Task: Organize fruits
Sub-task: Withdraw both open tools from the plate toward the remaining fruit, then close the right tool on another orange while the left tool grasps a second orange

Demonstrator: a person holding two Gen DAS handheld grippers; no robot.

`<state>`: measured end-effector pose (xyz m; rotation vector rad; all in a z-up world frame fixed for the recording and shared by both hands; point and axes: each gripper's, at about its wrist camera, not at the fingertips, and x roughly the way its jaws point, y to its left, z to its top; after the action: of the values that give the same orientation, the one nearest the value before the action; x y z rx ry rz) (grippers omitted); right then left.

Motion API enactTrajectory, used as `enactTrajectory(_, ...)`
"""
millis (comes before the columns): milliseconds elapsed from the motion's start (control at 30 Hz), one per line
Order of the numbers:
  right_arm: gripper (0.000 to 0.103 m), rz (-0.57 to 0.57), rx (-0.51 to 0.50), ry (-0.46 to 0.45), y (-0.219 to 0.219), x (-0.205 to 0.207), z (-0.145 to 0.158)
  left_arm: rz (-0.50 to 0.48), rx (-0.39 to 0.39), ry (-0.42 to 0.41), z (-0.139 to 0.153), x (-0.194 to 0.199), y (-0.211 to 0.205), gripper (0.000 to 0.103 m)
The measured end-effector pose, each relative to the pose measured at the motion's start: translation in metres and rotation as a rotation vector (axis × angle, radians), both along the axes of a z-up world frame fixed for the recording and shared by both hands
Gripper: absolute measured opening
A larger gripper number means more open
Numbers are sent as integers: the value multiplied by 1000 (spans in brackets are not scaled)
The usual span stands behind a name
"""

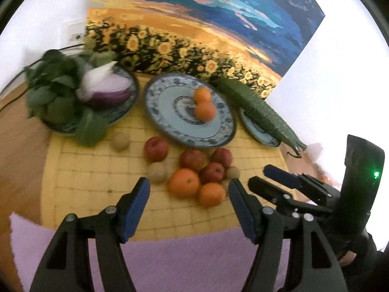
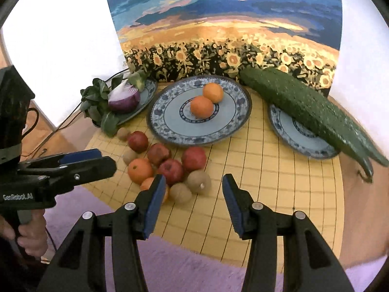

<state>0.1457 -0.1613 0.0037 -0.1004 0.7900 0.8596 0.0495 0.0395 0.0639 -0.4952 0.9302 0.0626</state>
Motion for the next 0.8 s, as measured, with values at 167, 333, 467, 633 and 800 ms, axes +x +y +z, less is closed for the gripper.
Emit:
enactTrajectory(167,50,-6,20,-8,-2,-16,1,-4,96,-24,15,-20,-1,70)
enactTrajectory(333,50,-16,56,15,4,-21,-3,-34,161,4,22,-29,0,70)
enactTrajectory(467,50,-1,81,32,14,-23,-6,-68,158,-23,25,-34,4,67)
enactTrajectory(633,49,73,56,25,31,-25,-10,-130,99,-53,21,-25,9,57)
enactTrajectory(800,49,102,14,4,43,-23,-10,-144,27,-21,4,-10,20,57)
